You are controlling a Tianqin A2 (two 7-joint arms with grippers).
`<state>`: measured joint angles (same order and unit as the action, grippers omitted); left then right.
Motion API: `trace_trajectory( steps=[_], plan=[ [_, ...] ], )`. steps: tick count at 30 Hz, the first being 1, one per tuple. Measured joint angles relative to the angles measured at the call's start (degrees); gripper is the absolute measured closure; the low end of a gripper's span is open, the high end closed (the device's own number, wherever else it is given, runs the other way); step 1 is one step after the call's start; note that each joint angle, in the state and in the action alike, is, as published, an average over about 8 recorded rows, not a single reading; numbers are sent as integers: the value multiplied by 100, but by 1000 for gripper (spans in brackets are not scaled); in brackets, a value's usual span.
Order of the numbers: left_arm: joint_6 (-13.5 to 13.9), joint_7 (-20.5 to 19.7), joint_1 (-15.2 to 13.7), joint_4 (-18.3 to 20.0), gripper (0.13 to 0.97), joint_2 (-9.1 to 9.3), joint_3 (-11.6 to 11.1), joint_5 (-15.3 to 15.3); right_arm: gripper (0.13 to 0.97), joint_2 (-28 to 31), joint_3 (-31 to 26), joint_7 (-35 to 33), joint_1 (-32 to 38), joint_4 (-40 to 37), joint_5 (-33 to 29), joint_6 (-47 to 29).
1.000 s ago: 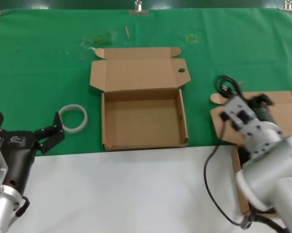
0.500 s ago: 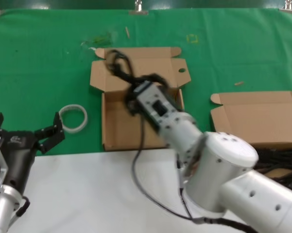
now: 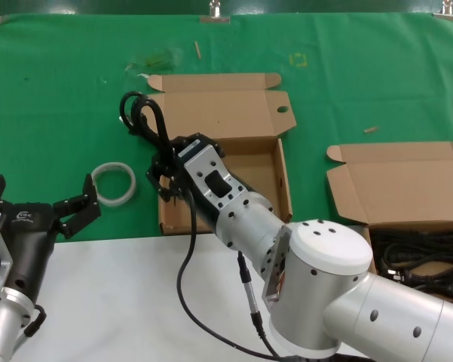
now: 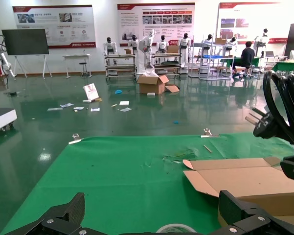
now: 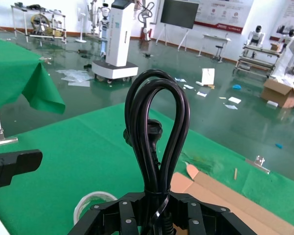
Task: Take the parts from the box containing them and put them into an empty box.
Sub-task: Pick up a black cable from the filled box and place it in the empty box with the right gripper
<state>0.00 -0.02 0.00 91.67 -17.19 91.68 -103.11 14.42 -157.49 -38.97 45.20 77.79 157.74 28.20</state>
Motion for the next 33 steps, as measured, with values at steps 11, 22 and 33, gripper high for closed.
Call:
trace_trajectory(
  steps=[11,22,33],
  plan=[
    [0,0,0,0,132,0,0,0,951,1,-23,52,-61,70,0,183],
    [0,0,0,0,132,0,0,0,951,4,-24,-11,-71,-61,0,266],
    [0,0,0,0,132,0,0,0,951,7,-24,49,-78,-131,0,318]
  ],
)
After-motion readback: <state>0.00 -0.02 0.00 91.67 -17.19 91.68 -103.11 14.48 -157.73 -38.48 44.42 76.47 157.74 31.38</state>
